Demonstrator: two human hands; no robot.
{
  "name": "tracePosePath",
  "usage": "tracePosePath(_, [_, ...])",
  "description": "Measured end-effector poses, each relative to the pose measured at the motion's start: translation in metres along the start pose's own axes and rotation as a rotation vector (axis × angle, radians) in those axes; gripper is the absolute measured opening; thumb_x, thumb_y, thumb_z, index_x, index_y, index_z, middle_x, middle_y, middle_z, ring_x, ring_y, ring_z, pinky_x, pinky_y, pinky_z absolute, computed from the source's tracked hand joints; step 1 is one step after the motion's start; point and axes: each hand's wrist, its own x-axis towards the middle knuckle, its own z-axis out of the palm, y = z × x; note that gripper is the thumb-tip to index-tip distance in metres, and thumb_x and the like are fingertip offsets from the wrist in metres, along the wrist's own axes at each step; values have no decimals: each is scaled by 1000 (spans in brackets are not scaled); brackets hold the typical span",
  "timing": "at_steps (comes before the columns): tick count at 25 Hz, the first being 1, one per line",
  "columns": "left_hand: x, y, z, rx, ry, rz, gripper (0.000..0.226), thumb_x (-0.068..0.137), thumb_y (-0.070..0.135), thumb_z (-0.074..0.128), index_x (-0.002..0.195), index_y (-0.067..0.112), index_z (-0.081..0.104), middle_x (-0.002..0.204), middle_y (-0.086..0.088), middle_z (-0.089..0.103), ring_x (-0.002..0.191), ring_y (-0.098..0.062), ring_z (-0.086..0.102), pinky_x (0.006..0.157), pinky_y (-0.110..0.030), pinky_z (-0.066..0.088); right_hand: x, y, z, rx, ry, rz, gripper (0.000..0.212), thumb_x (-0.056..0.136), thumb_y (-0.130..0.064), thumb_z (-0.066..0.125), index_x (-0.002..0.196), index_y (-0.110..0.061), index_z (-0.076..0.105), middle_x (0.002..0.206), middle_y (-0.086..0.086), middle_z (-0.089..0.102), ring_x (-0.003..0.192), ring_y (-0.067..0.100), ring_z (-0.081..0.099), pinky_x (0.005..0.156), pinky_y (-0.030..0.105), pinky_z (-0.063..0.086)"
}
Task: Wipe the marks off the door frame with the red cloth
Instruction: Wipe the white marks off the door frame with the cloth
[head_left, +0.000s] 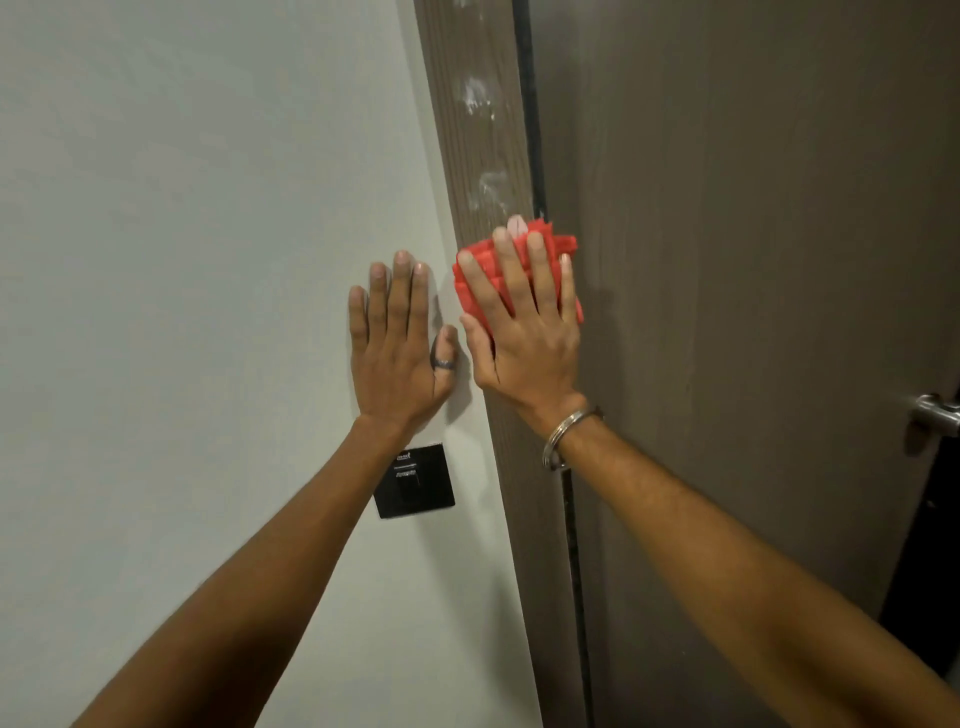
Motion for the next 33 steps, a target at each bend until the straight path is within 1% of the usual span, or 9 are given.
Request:
tracePosePath(2, [-1, -2, 1, -2, -7, -1, 77, 105, 47, 38, 165, 13, 5, 173, -14, 13, 161, -26, -1, 131, -47, -1, 7, -2, -2, -10, -4, 13, 59, 107, -50, 40, 160, -26, 33, 169, 11, 28, 162, 36, 15, 131, 61, 11])
tracePosePath(5, [-1, -1, -1, -15, -30, 5, 76, 106, 49, 32, 165, 15, 1, 174, -13, 11, 161, -28, 1, 131, -50, 5, -55, -7, -13, -34, -98, 23, 63, 105, -47, 46, 162, -26, 27, 171, 11, 24, 164, 31, -5, 130, 63, 12])
tracePosePath(7, [-1, -3, -5, -17, -47, 15, 73, 107, 51, 26, 165, 16, -1, 174, -13, 13, 161, -31, 7, 130, -52, 10, -90, -10, -20, -51, -167, 17, 67, 104, -46, 48, 163, -27, 24, 173, 9, 18, 165, 29, -9, 129, 64, 15])
tracePosePath(10, [12, -5, -11, -26, -52, 7, 73, 106, 53, 25, 165, 16, 5, 174, -12, 11, 161, -35, 12, 129, -55, 13, -64, -8, -17, -37, -148, 22, 65, 107, -48, 39, 166, -29, 18, 175, 6, 12, 165, 31, -4, 131, 62, 12])
tracePosePath(13, [45, -6, -16, -51, -2, -55, 72, 106, 50, 31, 165, 14, 12, 174, -13, 11, 161, -35, 11, 130, -56, 12, 8, -5, -14, -47, -81, 0, 63, 108, -50, 34, 166, -30, 20, 176, 9, 15, 165, 34, 3, 133, 60, 7])
tracePosePath(17, [86, -11, -17, -37, 48, -89, 72, 105, 46, 38, 165, 12, 15, 174, -14, 11, 161, -34, 10, 131, -56, 11, 90, -2, -14, -30, -5, 26, 62, 109, -51, 26, 166, -27, 25, 175, 10, 19, 164, 35, 11, 132, 61, 12])
tracePosePath(25, [83, -13, -14, -34, 75, -83, 71, 105, 50, 28, 165, 14, 17, 174, -12, 11, 162, -33, 8, 131, -53, 11, -1, -9, -11, -45, -48, 40, 66, 107, -51, 35, 167, -31, 17, 176, 7, 17, 165, 33, 7, 127, 64, 24])
tracePosePath(29, [84, -13, -15, -26, 67, -74, 71, 105, 48, 31, 165, 11, 18, 174, -14, 12, 161, -34, 9, 131, -55, 12, 89, -6, -16, -44, 19, -23, 61, 108, -47, 35, 165, -26, 29, 174, 12, 25, 163, 35, 14, 127, 64, 24])
tracePosePath(33, [85, -13, -15, -18, 70, -72, 71, 105, 48, 34, 165, 12, 20, 174, -13, 12, 162, -34, 9, 131, -55, 13, 162, -6, -18, -63, 61, 44, 62, 107, -47, 36, 164, -24, 32, 173, 13, 26, 162, 38, 21, 128, 64, 22])
